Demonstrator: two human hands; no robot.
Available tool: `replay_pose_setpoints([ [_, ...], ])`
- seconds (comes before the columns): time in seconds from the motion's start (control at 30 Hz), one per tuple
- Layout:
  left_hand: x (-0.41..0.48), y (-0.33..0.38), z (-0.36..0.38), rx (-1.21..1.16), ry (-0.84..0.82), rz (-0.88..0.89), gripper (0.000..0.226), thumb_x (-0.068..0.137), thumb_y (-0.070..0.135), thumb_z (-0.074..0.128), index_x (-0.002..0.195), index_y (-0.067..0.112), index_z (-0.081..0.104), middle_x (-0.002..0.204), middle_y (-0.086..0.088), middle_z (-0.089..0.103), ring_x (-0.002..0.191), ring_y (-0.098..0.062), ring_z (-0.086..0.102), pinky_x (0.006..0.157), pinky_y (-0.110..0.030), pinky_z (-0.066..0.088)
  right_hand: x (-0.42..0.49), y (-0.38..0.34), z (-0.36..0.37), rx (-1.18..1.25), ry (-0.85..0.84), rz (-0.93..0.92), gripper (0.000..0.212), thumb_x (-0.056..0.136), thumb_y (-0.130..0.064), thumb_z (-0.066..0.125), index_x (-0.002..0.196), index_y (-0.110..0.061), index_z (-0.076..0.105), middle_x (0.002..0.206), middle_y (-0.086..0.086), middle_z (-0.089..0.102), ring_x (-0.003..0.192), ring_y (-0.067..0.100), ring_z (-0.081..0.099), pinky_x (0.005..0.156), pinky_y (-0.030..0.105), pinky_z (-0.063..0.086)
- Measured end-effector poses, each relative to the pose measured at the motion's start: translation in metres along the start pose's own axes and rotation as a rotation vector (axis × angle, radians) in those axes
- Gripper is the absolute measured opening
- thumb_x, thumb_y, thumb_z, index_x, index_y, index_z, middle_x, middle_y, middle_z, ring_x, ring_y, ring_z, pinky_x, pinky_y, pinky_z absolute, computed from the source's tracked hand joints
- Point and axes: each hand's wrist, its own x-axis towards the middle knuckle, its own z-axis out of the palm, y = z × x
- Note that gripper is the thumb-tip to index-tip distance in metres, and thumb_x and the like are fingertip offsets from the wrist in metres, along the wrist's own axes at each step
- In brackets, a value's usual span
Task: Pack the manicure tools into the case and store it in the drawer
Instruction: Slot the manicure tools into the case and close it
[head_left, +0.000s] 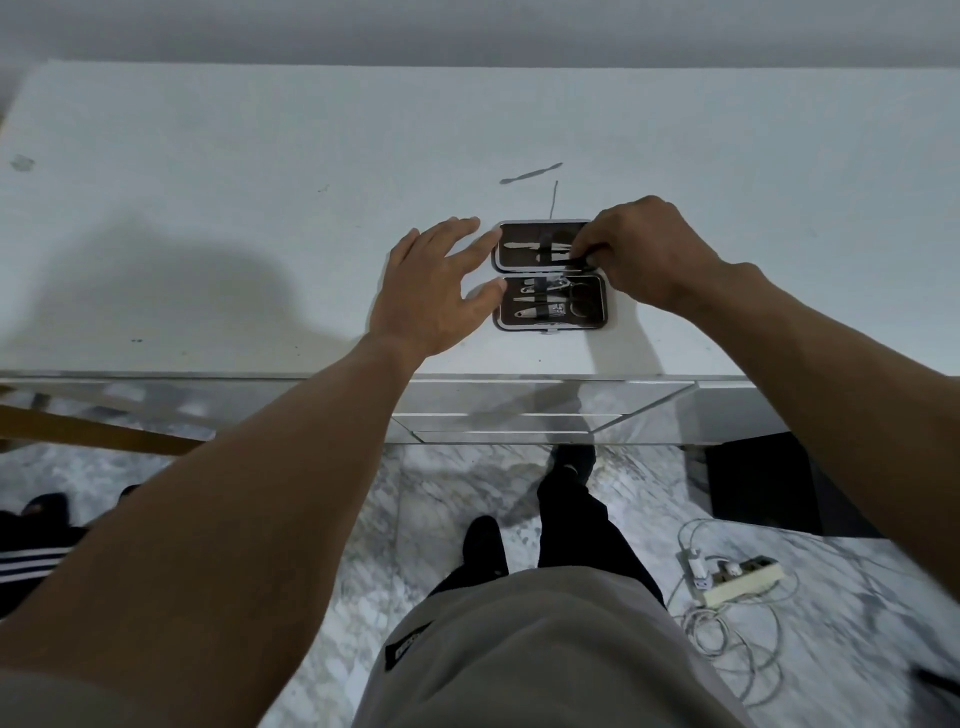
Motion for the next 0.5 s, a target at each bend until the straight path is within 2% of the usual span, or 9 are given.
replay_pose_setpoints([
  [0.2, -0.0007, -0.001, 0.0008, -0.008, 0.009, -0.005, 0.058, 0.092, 0.057, 0.042, 0.145, 0.036, 0.041, 0.152, 0.008, 0.04, 0.144, -0.013, 0.029, 0.12, -0.042, 0.017, 0.003, 0.0042, -0.0016, -0.027, -0.002, 0.097, 0.015, 0.086, -0.01, 0.057, 0.092, -0.009, 0.071, 0.087, 0.016, 0.071, 0.087, 0.037, 0.061, 0.071, 0.032, 0.042],
  [0.33, -0.0003, -0.0009, 0.0016, 0.0, 0.008, -0.001, 0.058, 0.092, 0.058, 0.04, 0.146, 0.036, 0.04, 0.153, 0.008, 0.04, 0.144, -0.013, 0.029, 0.12, -0.042, 0.017, 0.0037, 0.0048, -0.0013, 0.013, -0.034, 0.152, 0.012, 0.087, -0.013, 0.06, 0.093, -0.014, 0.071, 0.078, 0.012, 0.066, 0.085, 0.034, 0.062, 0.074, 0.03, 0.044],
  [0.5, 0.0005, -0.0016, 0.0017, 0.001, 0.009, -0.007, 0.058, 0.091, 0.058, 0.04, 0.145, 0.036, 0.041, 0.153, 0.008, 0.04, 0.144, -0.012, 0.029, 0.12, -0.041, 0.017, 0.0057, 0.005, 0.0005, -0.115, -0.045, 0.054, 0.03, 0.083, 0.004, 0.056, 0.101, -0.013, 0.072, 0.095, 0.013, 0.072, 0.092, 0.036, 0.063, 0.072, 0.031, 0.042],
])
